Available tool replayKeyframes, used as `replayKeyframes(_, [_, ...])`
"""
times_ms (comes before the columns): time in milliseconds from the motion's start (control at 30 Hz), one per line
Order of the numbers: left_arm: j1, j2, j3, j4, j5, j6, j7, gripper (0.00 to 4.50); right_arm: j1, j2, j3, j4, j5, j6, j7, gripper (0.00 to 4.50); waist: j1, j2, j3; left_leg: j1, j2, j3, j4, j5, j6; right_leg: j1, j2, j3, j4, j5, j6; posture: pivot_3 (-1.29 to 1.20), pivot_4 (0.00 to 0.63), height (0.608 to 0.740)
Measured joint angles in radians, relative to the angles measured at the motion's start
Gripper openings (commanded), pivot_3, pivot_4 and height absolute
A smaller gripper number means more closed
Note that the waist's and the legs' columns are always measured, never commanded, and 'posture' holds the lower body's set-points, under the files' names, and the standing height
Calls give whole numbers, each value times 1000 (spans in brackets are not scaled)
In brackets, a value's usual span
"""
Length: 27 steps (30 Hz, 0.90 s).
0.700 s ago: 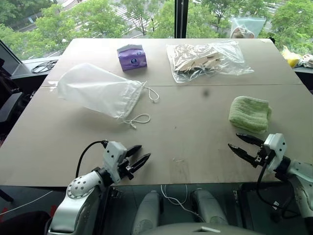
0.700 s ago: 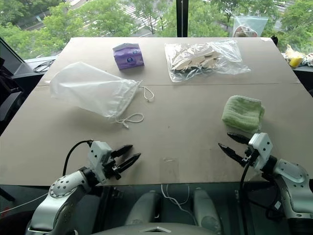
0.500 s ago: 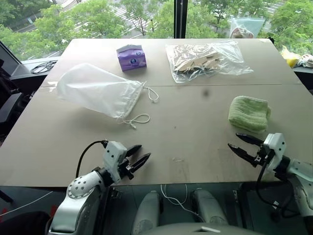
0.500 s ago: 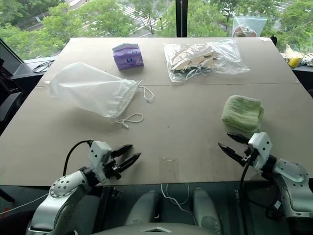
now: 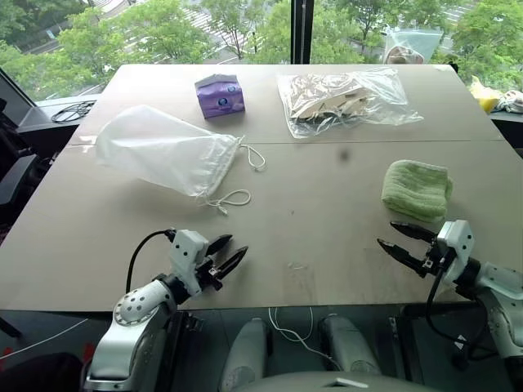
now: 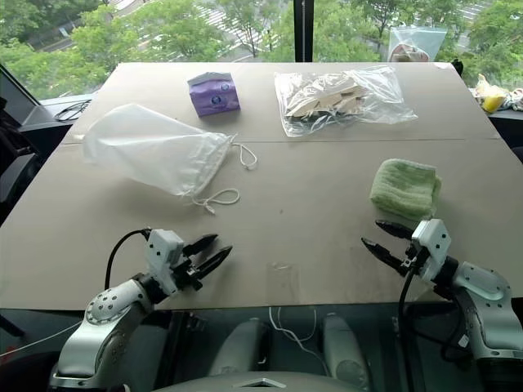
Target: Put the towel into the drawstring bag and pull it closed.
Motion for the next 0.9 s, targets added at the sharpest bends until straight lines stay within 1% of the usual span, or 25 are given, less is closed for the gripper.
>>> replayKeyframes(133, [-31, -34, 6, 0, 0, 0, 31, 2504, -19, 15, 21, -19, 14, 21, -1, 2714, -1, 0, 0, 0, 0, 0, 0, 0, 0, 0, 0, 0, 0, 0, 0, 0, 150, 740])
replayKeyframes(233, [-111, -91, -10, 3, 25, 2, 96, 2504, -96, 74, 29, -96, 111, 55, -13, 2714, 0, 0, 0, 0, 0, -1, 1, 0, 0, 0, 1, 0, 0, 0, 0, 0, 150, 740])
replayKeyframes(333, [-213, -139, -36, 17, 83, 5, 186, 2504, -187, 91, 30, -185, 196, 90, -33, 2714, 1, -1, 0, 0, 0, -1, 2, 0, 0, 1, 1, 0, 0, 1, 1, 0, 150, 740])
replayKeyframes(400, [-272, -149, -34, 57, 133, 12, 256, 2504, -219, 102, 29, -227, 240, 116, -53, 2714, 2, -2, -1, 0, -1, -2, 2, 0, 0, 1, 1, -1, 0, 1, 2, 0, 150, 740])
replayKeyframes(433, [-286, -152, -33, 75, 150, 14, 276, 2504, -225, 104, 28, -233, 251, 126, -60, 2714, 2, -2, -1, 0, -1, -2, 1, 0, 0, 1, 1, -1, 0, 3, 4, 0, 150, 740])
replayKeyframes(567, [-370, -149, -44, 196, 269, -5, 364, 2504, -251, 107, 28, -250, 284, 172, -93, 2714, 3, -2, -1, -1, -2, -3, -1, 0, 1, 1, 1, -1, 0, 3, 4, 0, 150, 740])
replayKeyframes(733, [-444, -124, -67, 234, 411, -93, 458, 2504, -242, 103, 30, -254, 276, 175, -101, 2714, 5, -2, 0, -1, -2, -4, -2, 0, 1, 1, 1, -2, 0, 4, 3, 0, 150, 740])
replayKeyframes(900, [-477, -97, -61, 251, 527, -104, 558, 2504, -224, 102, 31, -254, 264, 175, -103, 2714, 2, -2, 0, -1, -2, -4, -1, 0, 1, 1, 1, -2, 0, 4, 4, 0, 150, 740])
